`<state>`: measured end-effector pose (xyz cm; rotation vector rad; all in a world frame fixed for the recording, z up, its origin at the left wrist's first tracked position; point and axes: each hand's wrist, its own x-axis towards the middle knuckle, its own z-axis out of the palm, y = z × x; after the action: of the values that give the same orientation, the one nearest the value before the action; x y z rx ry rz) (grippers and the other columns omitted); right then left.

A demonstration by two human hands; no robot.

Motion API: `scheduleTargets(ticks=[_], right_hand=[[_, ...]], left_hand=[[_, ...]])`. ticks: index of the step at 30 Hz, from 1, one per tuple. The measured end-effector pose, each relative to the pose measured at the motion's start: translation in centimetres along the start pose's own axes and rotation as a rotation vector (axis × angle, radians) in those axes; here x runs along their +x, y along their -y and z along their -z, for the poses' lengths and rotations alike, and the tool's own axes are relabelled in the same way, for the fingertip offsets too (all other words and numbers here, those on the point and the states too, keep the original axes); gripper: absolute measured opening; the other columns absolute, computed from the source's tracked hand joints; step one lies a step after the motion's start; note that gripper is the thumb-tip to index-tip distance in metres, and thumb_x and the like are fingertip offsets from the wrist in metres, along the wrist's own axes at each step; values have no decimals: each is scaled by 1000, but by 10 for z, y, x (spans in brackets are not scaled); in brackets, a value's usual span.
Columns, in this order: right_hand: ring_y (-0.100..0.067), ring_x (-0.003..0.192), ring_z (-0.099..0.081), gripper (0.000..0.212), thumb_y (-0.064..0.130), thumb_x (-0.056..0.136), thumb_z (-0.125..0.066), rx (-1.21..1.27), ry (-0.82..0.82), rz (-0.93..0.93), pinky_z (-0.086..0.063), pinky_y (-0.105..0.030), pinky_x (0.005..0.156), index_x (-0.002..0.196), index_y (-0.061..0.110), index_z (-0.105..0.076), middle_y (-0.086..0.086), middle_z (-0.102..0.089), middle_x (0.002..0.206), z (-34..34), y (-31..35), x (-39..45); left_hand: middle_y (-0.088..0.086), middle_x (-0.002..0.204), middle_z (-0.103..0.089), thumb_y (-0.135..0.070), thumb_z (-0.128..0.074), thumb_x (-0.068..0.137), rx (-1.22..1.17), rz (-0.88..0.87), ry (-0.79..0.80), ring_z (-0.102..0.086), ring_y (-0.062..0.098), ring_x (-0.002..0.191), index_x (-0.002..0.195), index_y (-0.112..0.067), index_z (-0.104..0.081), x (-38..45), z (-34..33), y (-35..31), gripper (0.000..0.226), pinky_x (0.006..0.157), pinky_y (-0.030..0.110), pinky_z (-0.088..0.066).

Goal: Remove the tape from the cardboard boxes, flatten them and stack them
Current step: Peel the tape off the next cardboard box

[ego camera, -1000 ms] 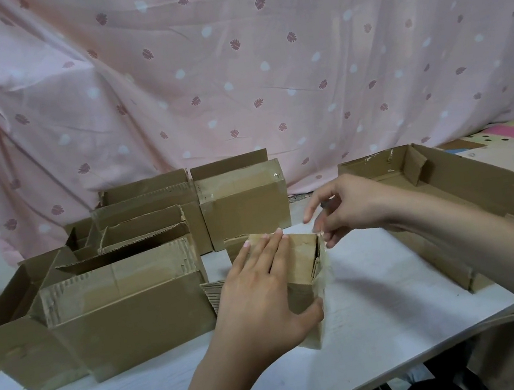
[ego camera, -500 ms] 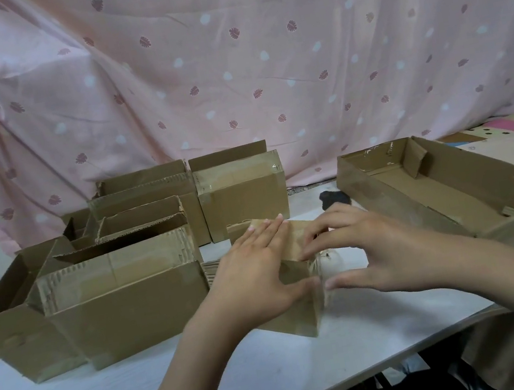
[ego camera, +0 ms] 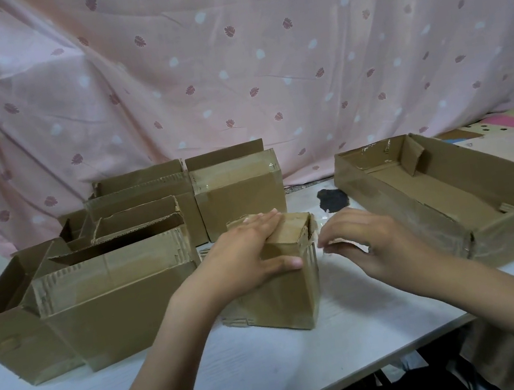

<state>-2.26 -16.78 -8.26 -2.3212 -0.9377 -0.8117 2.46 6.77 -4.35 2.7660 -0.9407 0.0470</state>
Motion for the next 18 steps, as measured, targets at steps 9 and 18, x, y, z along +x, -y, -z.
scheduleTargets(ticks=[9,18], right_hand=[[3,88,-54,17,6,92,-69,28,-108,-165,-38,-8,80,105,15,-66,23,-55,92,-10,-2,-2],[-18,86,-58,19,0,86,-75,-172,-277,-38,-44,-16,82,103,4,-74,-4,-62,92,-31,-1,-5]], left_hand=[[-10,163,-19,-81,-46,79,28,47,-113,-17,12,150,157,-26,-22,-2,-14,-7,99,123,34,-17],[-13,163,-19,-77,-51,80,13,73,-87,-17,10,150,157,-29,-22,1,-10,-10,95,121,30,-14]])
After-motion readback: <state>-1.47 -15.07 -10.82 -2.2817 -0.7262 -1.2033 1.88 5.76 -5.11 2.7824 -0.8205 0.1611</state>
